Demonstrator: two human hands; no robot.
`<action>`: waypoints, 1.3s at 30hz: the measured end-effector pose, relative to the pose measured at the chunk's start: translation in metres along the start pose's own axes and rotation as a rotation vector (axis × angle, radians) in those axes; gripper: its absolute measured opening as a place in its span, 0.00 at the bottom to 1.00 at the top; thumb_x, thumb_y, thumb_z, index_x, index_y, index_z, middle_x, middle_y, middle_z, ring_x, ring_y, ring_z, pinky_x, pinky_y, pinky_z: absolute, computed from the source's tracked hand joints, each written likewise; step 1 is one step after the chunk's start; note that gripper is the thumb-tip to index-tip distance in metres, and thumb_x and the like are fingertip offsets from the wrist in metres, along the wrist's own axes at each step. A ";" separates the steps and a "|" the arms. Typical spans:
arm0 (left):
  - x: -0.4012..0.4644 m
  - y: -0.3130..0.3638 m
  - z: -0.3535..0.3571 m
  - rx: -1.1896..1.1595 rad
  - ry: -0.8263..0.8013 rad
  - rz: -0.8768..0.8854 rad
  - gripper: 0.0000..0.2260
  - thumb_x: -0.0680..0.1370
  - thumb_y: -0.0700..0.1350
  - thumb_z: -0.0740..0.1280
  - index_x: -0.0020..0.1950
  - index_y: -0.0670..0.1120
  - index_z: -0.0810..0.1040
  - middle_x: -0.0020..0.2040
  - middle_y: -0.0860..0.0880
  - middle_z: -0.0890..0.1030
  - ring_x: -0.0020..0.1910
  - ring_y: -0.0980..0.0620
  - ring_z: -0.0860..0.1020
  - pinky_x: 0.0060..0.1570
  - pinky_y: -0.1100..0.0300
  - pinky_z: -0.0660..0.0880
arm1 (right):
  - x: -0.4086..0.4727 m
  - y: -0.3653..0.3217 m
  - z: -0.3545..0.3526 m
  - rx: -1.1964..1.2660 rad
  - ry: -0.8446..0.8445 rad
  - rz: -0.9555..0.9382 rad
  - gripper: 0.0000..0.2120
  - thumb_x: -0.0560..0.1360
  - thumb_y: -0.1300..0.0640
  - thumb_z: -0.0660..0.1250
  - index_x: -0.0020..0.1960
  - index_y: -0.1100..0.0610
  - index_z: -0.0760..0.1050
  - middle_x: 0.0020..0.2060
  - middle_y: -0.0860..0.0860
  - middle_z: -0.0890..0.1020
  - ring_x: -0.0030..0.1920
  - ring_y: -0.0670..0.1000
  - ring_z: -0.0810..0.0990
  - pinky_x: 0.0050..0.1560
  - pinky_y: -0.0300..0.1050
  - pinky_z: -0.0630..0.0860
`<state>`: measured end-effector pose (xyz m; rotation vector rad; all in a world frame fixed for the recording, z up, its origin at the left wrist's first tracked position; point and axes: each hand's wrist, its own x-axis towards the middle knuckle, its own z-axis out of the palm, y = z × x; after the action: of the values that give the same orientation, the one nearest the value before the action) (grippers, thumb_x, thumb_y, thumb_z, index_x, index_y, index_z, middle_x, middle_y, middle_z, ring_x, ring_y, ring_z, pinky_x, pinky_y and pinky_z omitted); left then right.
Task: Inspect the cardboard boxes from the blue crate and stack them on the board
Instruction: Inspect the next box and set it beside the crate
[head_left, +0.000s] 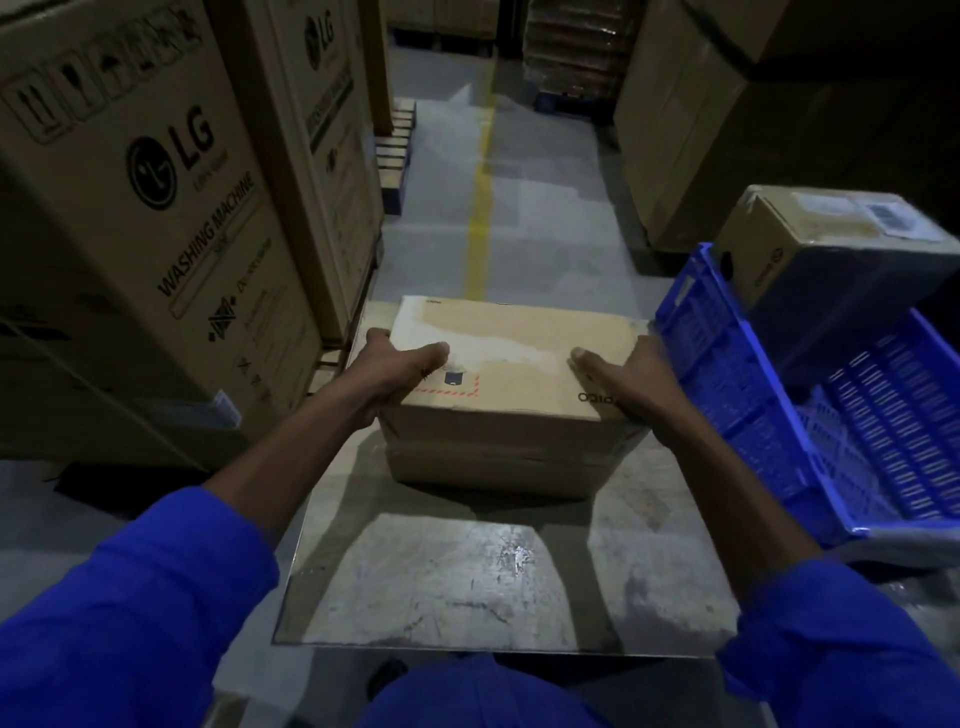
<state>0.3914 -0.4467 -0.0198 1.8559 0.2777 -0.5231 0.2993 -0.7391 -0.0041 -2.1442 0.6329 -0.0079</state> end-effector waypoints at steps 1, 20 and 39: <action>0.003 -0.001 0.001 0.027 0.004 0.004 0.43 0.67 0.58 0.81 0.73 0.46 0.63 0.62 0.48 0.79 0.55 0.47 0.82 0.53 0.48 0.82 | 0.002 -0.001 0.001 -0.042 -0.006 0.011 0.47 0.74 0.38 0.75 0.79 0.61 0.57 0.74 0.58 0.69 0.70 0.58 0.72 0.57 0.46 0.70; 0.000 -0.013 0.004 0.114 0.091 0.093 0.43 0.68 0.64 0.79 0.75 0.49 0.62 0.62 0.51 0.76 0.58 0.48 0.78 0.61 0.43 0.79 | 0.015 0.006 0.004 -0.009 -0.046 0.049 0.51 0.67 0.36 0.80 0.79 0.57 0.59 0.72 0.56 0.71 0.69 0.57 0.74 0.63 0.52 0.75; -0.012 -0.026 -0.040 0.202 0.154 0.333 0.25 0.86 0.53 0.60 0.82 0.48 0.61 0.65 0.47 0.75 0.49 0.54 0.79 0.38 0.75 0.72 | -0.016 0.068 0.027 0.874 -0.124 0.463 0.30 0.77 0.32 0.66 0.65 0.54 0.78 0.61 0.59 0.81 0.62 0.60 0.80 0.63 0.61 0.78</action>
<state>0.3784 -0.3996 -0.0254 2.0905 0.0144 -0.1837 0.2616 -0.7444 -0.0691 -1.1259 0.8439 0.0844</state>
